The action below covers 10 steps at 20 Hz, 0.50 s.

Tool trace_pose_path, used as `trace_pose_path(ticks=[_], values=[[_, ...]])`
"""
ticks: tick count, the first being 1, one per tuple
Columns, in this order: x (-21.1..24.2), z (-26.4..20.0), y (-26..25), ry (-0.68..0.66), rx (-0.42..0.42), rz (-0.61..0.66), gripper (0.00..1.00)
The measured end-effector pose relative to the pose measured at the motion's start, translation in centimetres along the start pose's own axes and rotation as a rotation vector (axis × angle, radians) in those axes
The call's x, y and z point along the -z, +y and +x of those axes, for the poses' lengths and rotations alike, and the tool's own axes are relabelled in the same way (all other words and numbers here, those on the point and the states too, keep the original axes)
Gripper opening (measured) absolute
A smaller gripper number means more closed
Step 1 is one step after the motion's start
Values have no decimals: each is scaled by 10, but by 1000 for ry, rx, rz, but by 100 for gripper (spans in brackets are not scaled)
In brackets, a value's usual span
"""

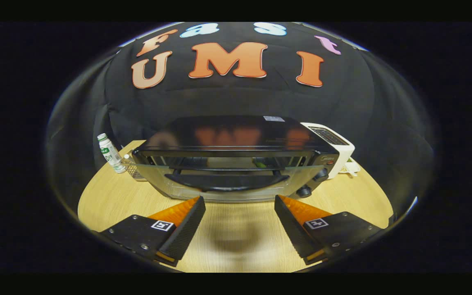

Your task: Open the toaster oven, put the food inside, and close the toaster oven door.

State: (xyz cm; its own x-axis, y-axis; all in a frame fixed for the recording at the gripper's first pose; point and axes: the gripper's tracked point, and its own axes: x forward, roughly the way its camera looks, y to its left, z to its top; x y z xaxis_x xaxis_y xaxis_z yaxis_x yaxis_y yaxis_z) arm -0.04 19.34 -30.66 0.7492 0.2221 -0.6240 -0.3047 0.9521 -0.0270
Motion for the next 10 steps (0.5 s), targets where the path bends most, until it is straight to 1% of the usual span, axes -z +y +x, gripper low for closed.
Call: trace_pose_path(ticks=[4, 6, 7, 10], values=[[-24, -23, -14, -59, 6, -4, 100], [-44, -36, -21, -100, 8, 1, 100], [-56, -26, -12, -119, 7, 4, 100], [-85, -47, -22, -185, 5, 33, 100]])
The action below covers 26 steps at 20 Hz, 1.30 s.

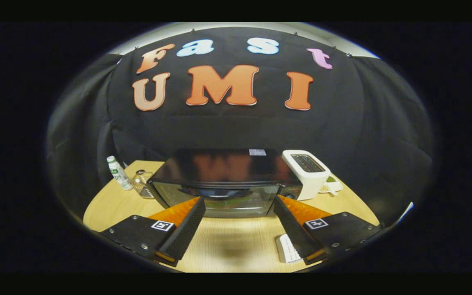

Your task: Open the toaster oven, put the food inside, and close the toaster oven door.

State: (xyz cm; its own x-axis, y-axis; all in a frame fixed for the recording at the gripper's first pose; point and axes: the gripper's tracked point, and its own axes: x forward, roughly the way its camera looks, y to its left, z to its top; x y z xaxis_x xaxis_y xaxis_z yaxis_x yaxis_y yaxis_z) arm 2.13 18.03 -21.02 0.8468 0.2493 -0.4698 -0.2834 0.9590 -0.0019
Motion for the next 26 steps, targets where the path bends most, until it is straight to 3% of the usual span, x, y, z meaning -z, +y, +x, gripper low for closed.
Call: trace_pose_path(ticks=[7, 10, 26], values=[[-53, -34, -16, -107, -13, 91, 100], [-71, -63, -37, -153, -9, 78, 100], [-138, -111, -75, -337, 55, 60, 100]])
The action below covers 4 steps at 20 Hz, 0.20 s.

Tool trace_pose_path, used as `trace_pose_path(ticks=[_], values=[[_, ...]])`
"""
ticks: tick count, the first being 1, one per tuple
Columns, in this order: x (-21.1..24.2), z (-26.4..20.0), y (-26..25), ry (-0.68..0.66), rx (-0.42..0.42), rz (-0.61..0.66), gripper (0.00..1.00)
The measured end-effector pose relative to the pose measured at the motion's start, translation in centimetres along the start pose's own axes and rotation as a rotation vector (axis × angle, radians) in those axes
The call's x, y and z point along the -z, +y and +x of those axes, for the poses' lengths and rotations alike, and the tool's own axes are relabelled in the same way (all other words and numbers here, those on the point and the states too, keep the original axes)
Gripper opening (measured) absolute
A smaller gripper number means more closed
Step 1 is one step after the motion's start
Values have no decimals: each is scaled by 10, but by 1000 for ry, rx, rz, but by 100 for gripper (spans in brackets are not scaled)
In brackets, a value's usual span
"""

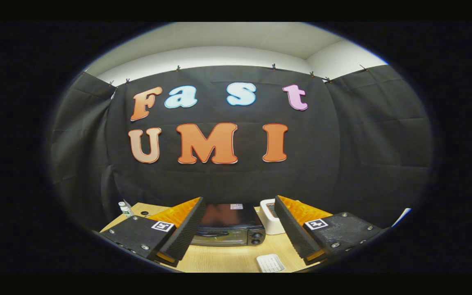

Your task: Open the toaster oven, put the food inside, and close the toaster oven door.

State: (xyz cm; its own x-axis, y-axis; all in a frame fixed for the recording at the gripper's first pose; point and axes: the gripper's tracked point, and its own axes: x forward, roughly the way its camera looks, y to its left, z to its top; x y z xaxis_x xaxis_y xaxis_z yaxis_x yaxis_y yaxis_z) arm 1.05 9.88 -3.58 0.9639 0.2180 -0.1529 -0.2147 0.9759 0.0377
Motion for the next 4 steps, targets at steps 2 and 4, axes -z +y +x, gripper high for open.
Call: trace_pose_path(ticks=[2, 4], values=[[-2, -1, -3, -3, 8, 2, 100], [-3, -2, -8, -6, 17, 11, 100]])
